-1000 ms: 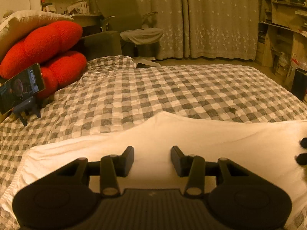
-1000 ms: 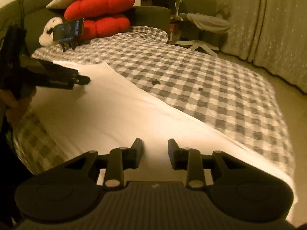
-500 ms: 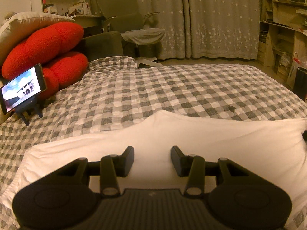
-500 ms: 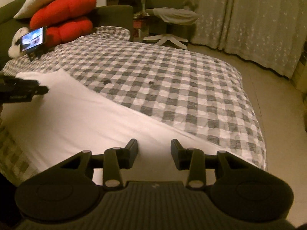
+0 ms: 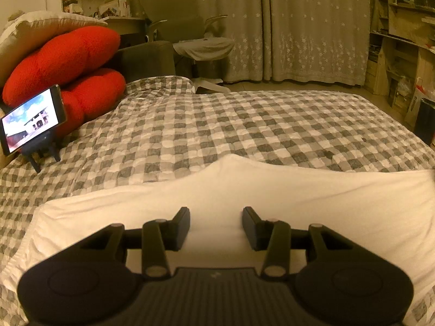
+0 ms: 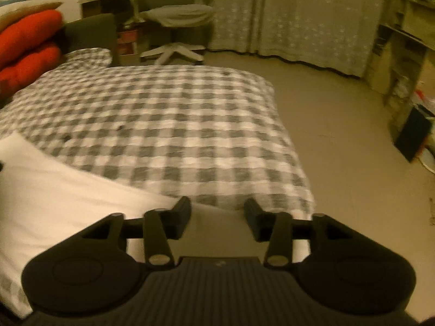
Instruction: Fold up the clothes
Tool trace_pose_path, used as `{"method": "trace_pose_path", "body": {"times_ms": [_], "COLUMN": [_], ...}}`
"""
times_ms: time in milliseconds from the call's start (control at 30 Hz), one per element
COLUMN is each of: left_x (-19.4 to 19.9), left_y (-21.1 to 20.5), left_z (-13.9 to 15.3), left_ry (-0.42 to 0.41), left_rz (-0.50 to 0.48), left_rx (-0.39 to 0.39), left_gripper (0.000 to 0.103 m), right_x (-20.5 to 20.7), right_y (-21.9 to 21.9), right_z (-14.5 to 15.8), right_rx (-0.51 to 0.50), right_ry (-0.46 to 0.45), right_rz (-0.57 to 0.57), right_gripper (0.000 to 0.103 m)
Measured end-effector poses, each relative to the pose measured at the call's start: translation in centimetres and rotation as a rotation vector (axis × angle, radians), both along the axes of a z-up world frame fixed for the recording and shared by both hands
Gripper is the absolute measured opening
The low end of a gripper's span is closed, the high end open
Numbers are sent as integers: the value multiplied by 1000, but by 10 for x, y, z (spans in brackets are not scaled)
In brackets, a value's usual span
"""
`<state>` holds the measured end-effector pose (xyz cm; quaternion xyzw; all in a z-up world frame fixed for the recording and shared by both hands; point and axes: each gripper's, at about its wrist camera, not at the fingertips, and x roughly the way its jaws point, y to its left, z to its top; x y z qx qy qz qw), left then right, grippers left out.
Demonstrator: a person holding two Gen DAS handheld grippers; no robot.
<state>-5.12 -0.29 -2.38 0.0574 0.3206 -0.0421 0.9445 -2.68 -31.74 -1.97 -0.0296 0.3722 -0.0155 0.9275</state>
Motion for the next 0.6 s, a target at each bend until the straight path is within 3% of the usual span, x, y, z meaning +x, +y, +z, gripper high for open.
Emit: {"method": "trace_pose_path", "body": {"times_ms": [67, 200, 367, 600], "left_x": [1, 3, -1, -10], "left_y": [3, 11, 5, -9], "left_z": [1, 2, 2, 1], "left_ry": [4, 8, 8, 7], "left_rz": [9, 37, 18, -18], "left_rx": [-5, -12, -11, -2], "left_gripper": [45, 44, 44, 44], "right_x": [1, -1, -7, -12], "right_y": [-1, -13, -6, 15], "right_z": [0, 1, 7, 3], "right_rx": [-50, -27, -9, 26], "right_ry": [-14, -38, -73, -41], "right_rz": [-59, -110, -45, 75], "right_gripper": [50, 50, 50, 50]}}
